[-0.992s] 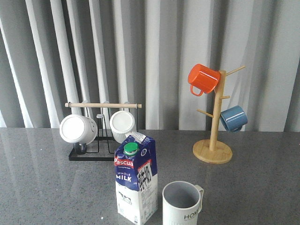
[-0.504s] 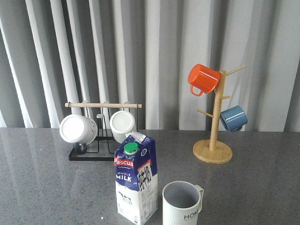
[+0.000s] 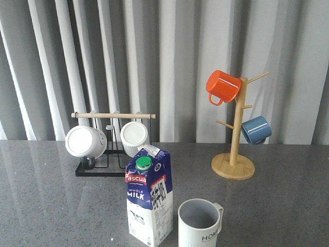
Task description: Place milk next to cup
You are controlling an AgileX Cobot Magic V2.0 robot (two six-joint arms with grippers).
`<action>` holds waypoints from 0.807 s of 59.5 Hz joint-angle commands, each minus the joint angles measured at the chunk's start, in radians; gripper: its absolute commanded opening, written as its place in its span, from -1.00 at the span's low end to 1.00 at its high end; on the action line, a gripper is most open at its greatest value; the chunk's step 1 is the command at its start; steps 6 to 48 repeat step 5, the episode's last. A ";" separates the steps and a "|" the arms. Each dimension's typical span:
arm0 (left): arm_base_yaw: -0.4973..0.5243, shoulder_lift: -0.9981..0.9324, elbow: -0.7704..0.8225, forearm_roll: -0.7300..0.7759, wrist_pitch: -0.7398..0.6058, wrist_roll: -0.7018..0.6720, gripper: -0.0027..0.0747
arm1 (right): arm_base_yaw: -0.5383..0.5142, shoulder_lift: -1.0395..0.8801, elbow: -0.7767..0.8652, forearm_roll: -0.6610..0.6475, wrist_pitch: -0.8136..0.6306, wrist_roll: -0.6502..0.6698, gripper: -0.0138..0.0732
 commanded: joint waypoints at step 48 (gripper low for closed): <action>0.000 -0.011 -0.021 -0.001 -0.080 -0.001 -0.95 | -0.004 -0.012 0.010 -0.013 -0.066 0.000 -0.70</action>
